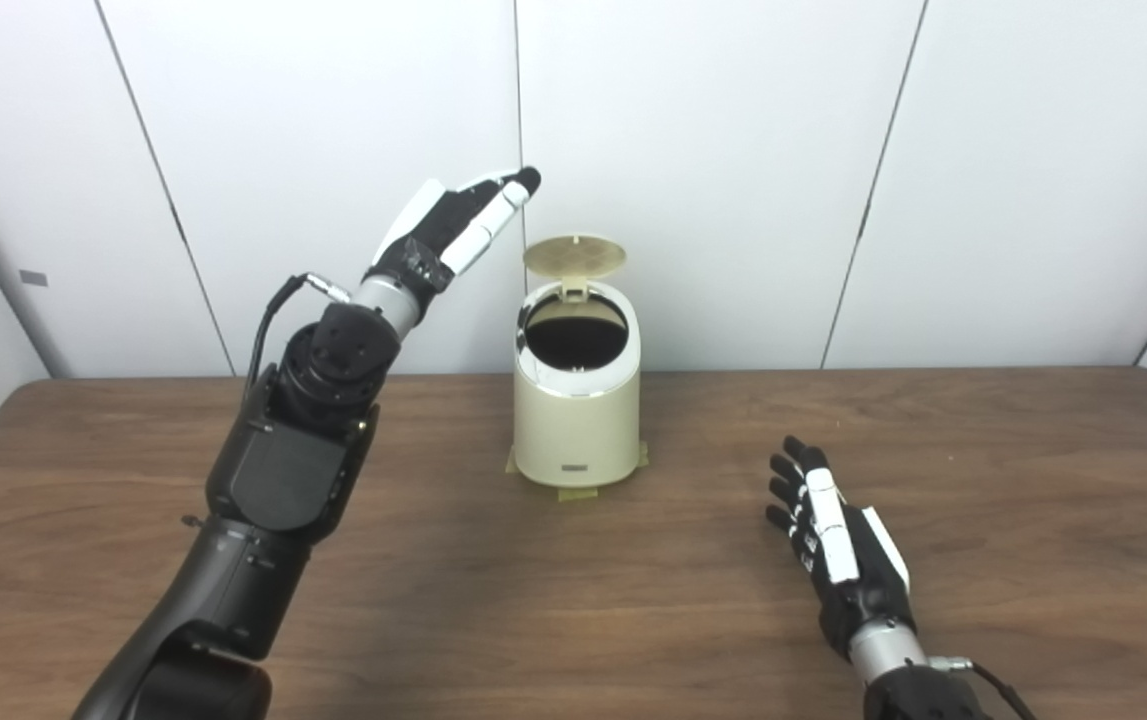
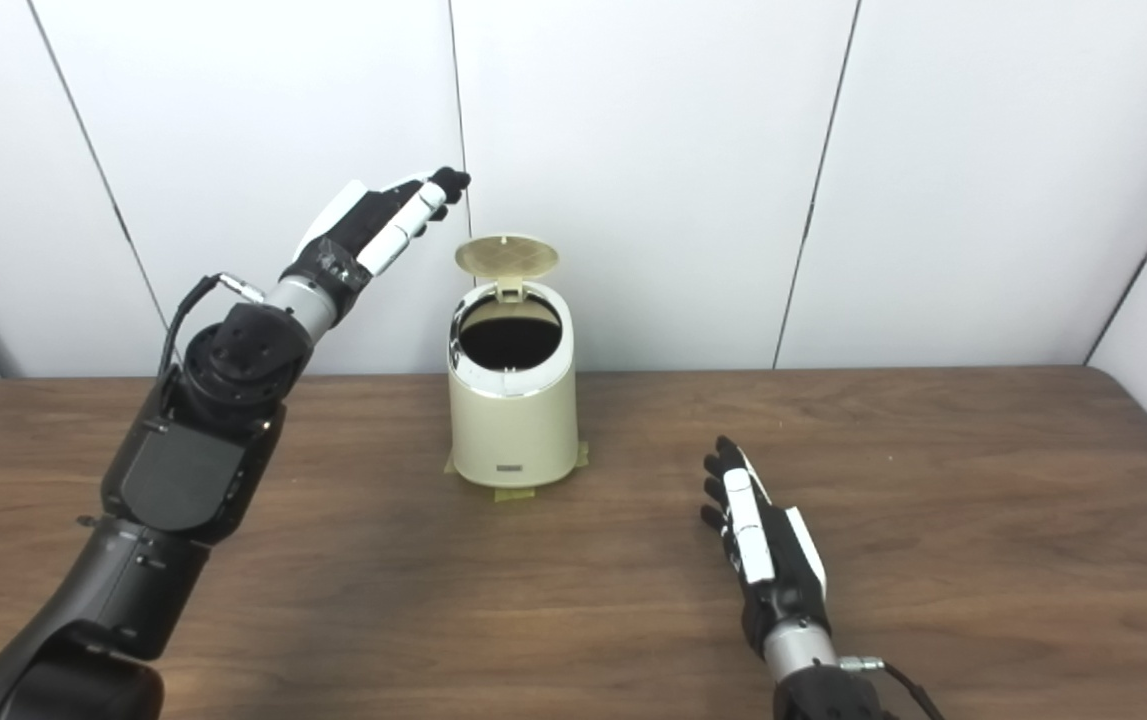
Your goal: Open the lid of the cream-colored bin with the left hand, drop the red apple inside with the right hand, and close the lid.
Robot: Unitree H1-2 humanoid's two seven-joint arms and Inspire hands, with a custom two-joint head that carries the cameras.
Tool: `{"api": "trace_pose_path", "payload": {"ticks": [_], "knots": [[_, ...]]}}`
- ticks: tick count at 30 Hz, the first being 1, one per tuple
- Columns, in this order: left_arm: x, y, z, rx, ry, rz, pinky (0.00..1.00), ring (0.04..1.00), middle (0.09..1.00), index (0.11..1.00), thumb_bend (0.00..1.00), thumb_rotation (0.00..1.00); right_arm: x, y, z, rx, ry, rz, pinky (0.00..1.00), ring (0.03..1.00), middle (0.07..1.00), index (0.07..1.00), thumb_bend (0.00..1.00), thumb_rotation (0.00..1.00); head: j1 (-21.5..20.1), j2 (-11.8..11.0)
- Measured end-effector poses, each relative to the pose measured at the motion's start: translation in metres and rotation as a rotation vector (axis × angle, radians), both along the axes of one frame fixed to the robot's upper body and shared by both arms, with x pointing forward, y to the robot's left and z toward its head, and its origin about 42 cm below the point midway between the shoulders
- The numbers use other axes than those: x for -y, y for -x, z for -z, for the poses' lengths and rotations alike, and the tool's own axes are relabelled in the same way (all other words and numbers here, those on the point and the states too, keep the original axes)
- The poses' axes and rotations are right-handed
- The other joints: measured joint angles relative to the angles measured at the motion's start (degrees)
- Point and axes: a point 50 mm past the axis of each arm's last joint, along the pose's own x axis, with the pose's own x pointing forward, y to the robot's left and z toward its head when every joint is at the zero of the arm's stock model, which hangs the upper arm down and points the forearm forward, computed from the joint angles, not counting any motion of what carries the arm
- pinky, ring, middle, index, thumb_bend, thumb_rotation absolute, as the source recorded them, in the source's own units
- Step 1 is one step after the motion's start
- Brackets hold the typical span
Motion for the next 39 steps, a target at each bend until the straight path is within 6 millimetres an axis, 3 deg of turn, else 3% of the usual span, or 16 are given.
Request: {"api": "trace_pose_path", "payload": {"ticks": [11,16,21,26,33,39], "knots": [[0.014,0.004,-0.005,0.027,-0.153,0.065,0.95,0.897,0.838,0.833,0.57,1.0,-0.002,-0.001,0.001,0.003,0.019,-0.004,0.88,0.913,0.912,0.945,0.54,1.0,-0.1,-0.2],[0.019,0.008,-0.014,0.08,-0.282,0.076,0.88,0.871,0.827,0.807,0.53,1.0,-0.003,-0.002,0.001,0.004,0.023,-0.005,0.88,0.907,0.91,0.942,0.53,1.0,-0.1,-0.2],[0.025,0.015,-0.018,0.12,-0.383,0.065,0.84,0.905,0.865,0.803,0.62,1.0,-0.003,-0.002,0.001,0.005,0.026,-0.002,0.87,0.9,0.903,0.944,0.54,1.0,0.1,0.1],[0.03,0.023,-0.019,0.163,-0.515,0.064,0.76,0.875,0.867,0.808,0.61,1.0,-0.004,-0.002,0.001,0.004,0.019,0.003,0.88,0.909,0.908,0.97,0.58,0.99,0.0,0.4],[0.029,0.031,-0.017,0.19,-0.554,0.074,0.82,0.896,0.878,0.822,0.6,1.0,-0.003,-0.002,0.001,0.002,0.01,0.004,0.88,0.907,0.911,0.972,0.58,1.0,0.1,0.3],[0.027,0.033,-0.009,0.202,-0.579,0.089,0.81,0.877,0.86,0.815,0.58,1.0,-0.003,-0.002,0.001,0.002,0.006,0.004,0.89,0.91,0.911,0.977,0.58,0.99,0.1,0.3]]}}
